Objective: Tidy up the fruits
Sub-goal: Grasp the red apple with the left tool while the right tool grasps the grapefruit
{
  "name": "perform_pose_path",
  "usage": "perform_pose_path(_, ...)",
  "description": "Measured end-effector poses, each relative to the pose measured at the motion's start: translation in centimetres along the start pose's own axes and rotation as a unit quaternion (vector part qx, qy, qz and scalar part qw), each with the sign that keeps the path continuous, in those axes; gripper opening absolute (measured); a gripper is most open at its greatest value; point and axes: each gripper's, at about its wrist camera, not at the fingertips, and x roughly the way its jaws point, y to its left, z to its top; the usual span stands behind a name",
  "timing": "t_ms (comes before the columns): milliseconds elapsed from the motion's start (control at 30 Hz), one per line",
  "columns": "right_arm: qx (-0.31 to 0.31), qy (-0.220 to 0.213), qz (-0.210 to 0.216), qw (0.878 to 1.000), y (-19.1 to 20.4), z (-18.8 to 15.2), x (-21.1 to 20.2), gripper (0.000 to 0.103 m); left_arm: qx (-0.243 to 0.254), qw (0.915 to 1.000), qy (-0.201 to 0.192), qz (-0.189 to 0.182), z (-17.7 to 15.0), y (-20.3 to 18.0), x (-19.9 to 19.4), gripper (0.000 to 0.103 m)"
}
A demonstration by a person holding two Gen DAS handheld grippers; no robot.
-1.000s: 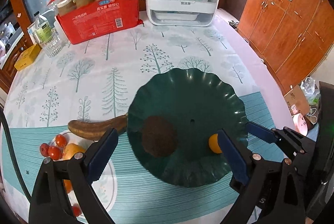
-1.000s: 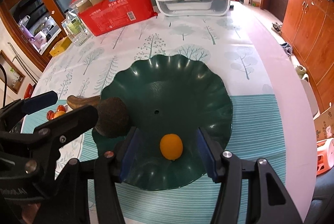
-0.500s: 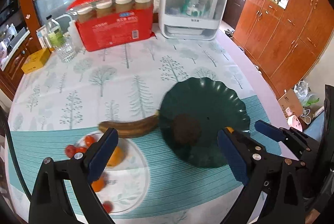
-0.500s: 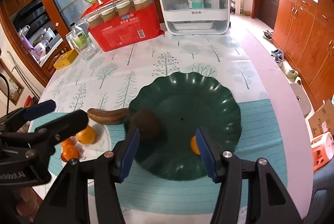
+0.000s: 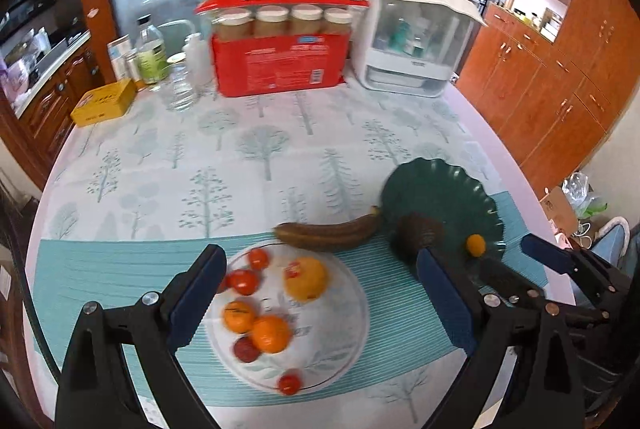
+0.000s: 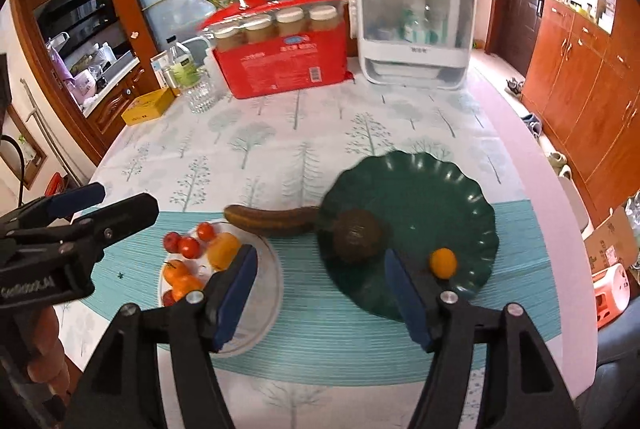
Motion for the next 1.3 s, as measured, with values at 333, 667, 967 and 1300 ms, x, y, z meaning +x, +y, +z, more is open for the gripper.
perform_pose_path(333, -0.050, -0.009, 0.013, 0.999, 5.7, -0.7, 1.4, 0.067, -0.016, 0.9992, 0.031, 0.018, -1.5, 7.3, 1.2, 0.096)
perform_pose_path(667, -0.073, 0.046, 0.015, 0.996, 8.7, -2.1, 6.8, 0.067, 0.007, 0.9976, 0.063, 0.029, -3.2, 10.6, 4.5, 0.096)
perform_pose_path(967, -0.069, 0.075, 0.032, 0.994, 9.6, -2.3, 11.9, 0.067, 0.005, 0.9942, 0.106, 0.014, -4.0, 12.3, 9.3, 0.094)
perform_pose_path(1300, -0.066, 0.095, 0.047, 0.992, 10.1, -2.1, 15.5, 0.067, 0.004, 0.9909, 0.134, 0.005, -4.0, 13.9, 13.3, 0.071)
